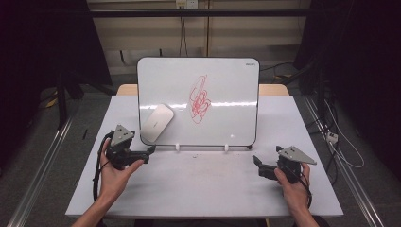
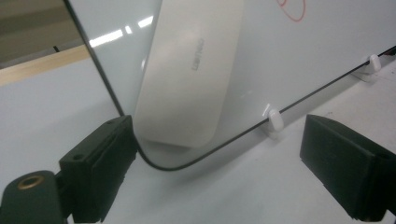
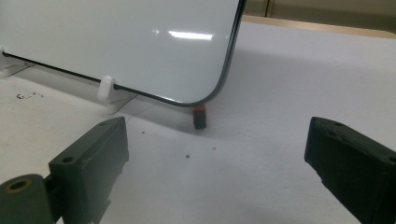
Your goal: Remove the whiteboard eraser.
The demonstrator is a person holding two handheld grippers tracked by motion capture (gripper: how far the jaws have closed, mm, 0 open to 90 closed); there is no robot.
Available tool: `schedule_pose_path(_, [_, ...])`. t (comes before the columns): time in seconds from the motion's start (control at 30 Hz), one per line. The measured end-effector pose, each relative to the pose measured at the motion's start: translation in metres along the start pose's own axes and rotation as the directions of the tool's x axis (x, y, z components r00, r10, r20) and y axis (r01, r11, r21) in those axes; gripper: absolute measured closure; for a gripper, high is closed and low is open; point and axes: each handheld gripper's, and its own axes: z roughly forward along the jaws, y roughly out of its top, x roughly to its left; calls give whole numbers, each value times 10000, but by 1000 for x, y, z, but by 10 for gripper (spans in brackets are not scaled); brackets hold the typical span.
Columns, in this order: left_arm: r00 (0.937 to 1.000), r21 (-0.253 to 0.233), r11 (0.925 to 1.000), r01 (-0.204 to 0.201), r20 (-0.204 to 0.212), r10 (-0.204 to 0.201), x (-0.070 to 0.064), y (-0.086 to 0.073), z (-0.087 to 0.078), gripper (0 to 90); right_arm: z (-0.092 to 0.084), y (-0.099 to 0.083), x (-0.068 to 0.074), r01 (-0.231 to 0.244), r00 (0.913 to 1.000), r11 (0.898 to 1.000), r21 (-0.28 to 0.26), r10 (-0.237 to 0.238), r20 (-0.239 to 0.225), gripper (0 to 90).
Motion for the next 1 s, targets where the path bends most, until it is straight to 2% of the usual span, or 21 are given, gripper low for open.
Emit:
schedule_pose_path(0.07, [9996, 37, 9999, -163, 230, 162, -2, 5, 6, 122, 0, 0, 0, 25, 10000, 10000, -16, -25, 10, 62])
schedule_pose_path(0.1, [9994, 60, 9994, -337, 111, 336, -3, 9, 10, 143, 0, 0, 0, 40, 10000, 10000, 14, -40, -1, 62])
schedule_pose_path(0.23, [9990, 1, 9991, -435, 114, 435, -3, 16, 16, 167, 0, 1, 1, 61, 10000, 10000, 37, -61, -20, 62])
schedule_pose_path(0.3, [9977, 58, 9977, -674, -19, 674, -2, 22, 20, 173, 0, 1, 2, 83, 10000, 10000, 26, -83, -28, 62])
schedule_pose_path(0.47, [9956, 110, 9957, -925, -126, 926, 1, 33, 27, 190, 0, 1, 2, 107, 9999, 9999, 20, -107, -9, 62])
schedule_pose_path(0.5, [9964, 58, 9965, -836, -144, 837, 2, 35, 29, 191, 1, 1, 3, 139, 9999, 9999, 21, -139, -33, 63])
schedule_pose_path(0.6, [9940, 184, 9943, -1049, -290, 1054, 3, 39, 34, 189, 1, 1, 3, 116, 9999, 9999, 45, -115, -37, 63])
schedule_pose_path(0.63, [9896, 312, 9905, -1336, -487, 1350, 3, 41, 36, 189, 1, 1, 3, 121, 9999, 9999, 43, -121, -36, 63])
schedule_pose_path(0.67, [9878, 409, 9888, -1432, -559, 1454, 4, 42, 38, 188, 1, 1, 3, 133, 9999, 9999, 32, -133, -38, 63])
schedule_pose_path(0.77, [9863, 547, 9872, -1500, -616, 1533, 3, 44, 45, 187, 1, 1, 3, 152, 9999, 9999, 33, -152, -53, 63])
schedule_pose_path(0.83, [9827, 622, 9839, -1678, -690, 1720, 1, 44, 47, 189, 1, 1, 3, 150, 9999, 9999, 42, -150, -73, 62])
schedule_pose_path(0.87, [9776, 713, 9787, -1924, -731, 1975, 0, 44, 49, 189, 1, 1, 3, 150, 9999, 9999, 42, -150, -73, 62])
schedule_pose_path(0.9, [9763, 601, 9795, -1922, -894, 1970, -2, 44, 51, 189, 1, 1, 3, 147, 9999, 9999, 68, -146, -70, 62])
schedule_pose_path(0.93, [9722, 678, 9757, -2084, -950, 2142, -3, 44, 52, 189, 1, 1, 3, 154, 9999, 9999, 70, -154, -74, 62])
schedule_pose_path(0.97, [9612, 837, 9668, -2414, -1162, 2501, -4, 44, 53, 189, 1, 1, 3, 155, 9999, 9999, 76, -154, -77, 62])
schedule_pose_path(1.0, [9612, 837, 9668, -2414, -1162, 2501, -4, 44, 53, 189, 1, 1, 3, 155, 9999, 9999, 76, -154, -77, 62])
